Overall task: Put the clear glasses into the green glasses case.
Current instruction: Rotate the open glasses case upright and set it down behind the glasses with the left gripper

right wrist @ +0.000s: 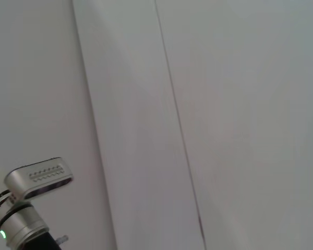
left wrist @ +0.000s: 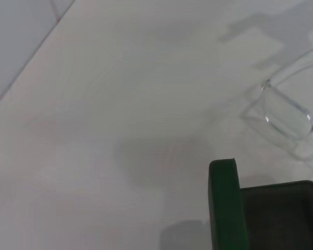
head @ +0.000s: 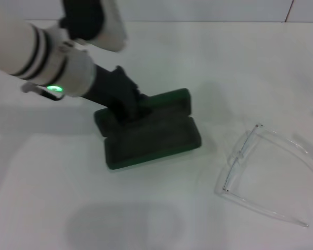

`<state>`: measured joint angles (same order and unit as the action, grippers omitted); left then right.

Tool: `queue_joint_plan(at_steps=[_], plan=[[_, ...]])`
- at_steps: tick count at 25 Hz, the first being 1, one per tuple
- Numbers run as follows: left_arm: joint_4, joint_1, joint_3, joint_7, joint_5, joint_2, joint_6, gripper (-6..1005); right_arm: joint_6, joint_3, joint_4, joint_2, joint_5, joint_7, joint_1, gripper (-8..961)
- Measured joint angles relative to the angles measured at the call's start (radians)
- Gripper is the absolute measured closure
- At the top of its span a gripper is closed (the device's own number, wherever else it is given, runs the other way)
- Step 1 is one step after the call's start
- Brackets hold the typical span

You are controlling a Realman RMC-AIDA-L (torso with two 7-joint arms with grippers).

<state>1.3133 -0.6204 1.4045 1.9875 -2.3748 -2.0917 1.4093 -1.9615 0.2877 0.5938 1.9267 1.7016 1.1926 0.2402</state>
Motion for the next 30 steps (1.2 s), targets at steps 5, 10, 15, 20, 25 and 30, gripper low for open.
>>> queue_joint_plan(at_steps=[5, 10, 15, 20, 25, 30], plan=[[0.007, 0.001, 0.137, 0.003, 0.002, -0.001, -0.108, 797, -0.002, -0.007, -0.006, 0.007, -0.002, -0.034, -0.030, 153], [0.003, 0.000, 0.307, 0.014, -0.004, -0.003, -0.250, 792, -0.014, -0.023, -0.042, 0.007, -0.002, -0.064, -0.041, 157], [0.000, -0.008, 0.382, 0.023, 0.003, -0.008, -0.325, 786, -0.023, -0.029, -0.051, 0.006, -0.002, -0.073, -0.060, 160], [-0.007, -0.021, 0.452, 0.041, 0.005, -0.009, -0.411, 781, -0.025, -0.029, -0.051, 0.007, -0.002, -0.085, -0.065, 163], [-0.035, -0.054, 0.475, 0.061, 0.006, -0.010, -0.440, 775, -0.028, -0.028, -0.051, 0.007, -0.002, -0.086, -0.062, 166], [-0.040, -0.051, 0.486, 0.062, 0.001, -0.009, -0.462, 770, -0.031, -0.029, -0.052, 0.008, -0.002, -0.086, -0.062, 169]])
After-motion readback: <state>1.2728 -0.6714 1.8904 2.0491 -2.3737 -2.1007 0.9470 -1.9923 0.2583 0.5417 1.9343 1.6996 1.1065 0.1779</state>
